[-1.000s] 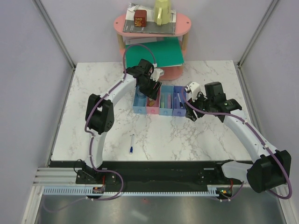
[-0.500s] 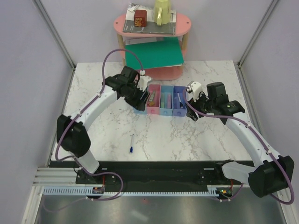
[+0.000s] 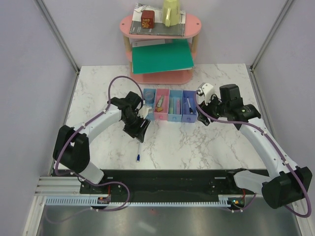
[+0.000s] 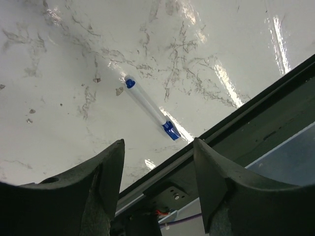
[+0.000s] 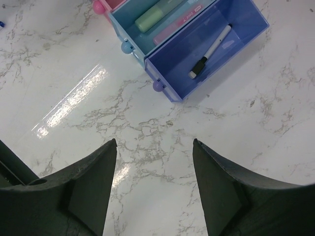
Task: Sort the stationery into containers
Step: Pick up the pen from the center of the board.
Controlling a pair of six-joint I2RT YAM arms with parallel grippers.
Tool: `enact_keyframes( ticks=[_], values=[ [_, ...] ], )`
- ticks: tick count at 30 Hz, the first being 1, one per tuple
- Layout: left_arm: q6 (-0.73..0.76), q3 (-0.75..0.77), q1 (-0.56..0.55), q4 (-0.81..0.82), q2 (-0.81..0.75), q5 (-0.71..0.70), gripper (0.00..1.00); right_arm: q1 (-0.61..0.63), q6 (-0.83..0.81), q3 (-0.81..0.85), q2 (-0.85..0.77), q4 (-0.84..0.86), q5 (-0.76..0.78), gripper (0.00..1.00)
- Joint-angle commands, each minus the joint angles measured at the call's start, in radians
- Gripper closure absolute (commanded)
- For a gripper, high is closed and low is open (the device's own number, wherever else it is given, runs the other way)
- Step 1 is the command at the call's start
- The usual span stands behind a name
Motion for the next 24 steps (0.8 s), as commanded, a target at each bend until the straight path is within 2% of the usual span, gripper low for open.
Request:
enact_keyframes(
  ticks=[1,9,15,20,24],
  values=[
    [-0.113,-0.076,-0.005,0.070,0.029,0.027,0.37,0.001,-0.023,0.030,-0.031,-0.035,0.025,0.30],
    [-0.178,-0.177,-0.035,0.191,0.097,-0.028,0.34,-0.005,-0.037,0.004,-0.028,-0.043,0.039,0.29],
    [-0.204,-0.125,-0.066,0.201,0.244,-0.105,0.33,-0.009,-0.035,0.005,-0.011,-0.028,0.036,0.29],
    [-0.219,-0.079,-0.126,0.205,0.348,-0.138,0.37,-0.014,-0.032,0.033,-0.004,-0.028,0.028,0.29],
    [-0.211,-0.056,-0.154,0.208,0.402,-0.151,0.78,-0.012,-0.029,0.045,-0.002,-0.031,0.016,0.29]
  ],
)
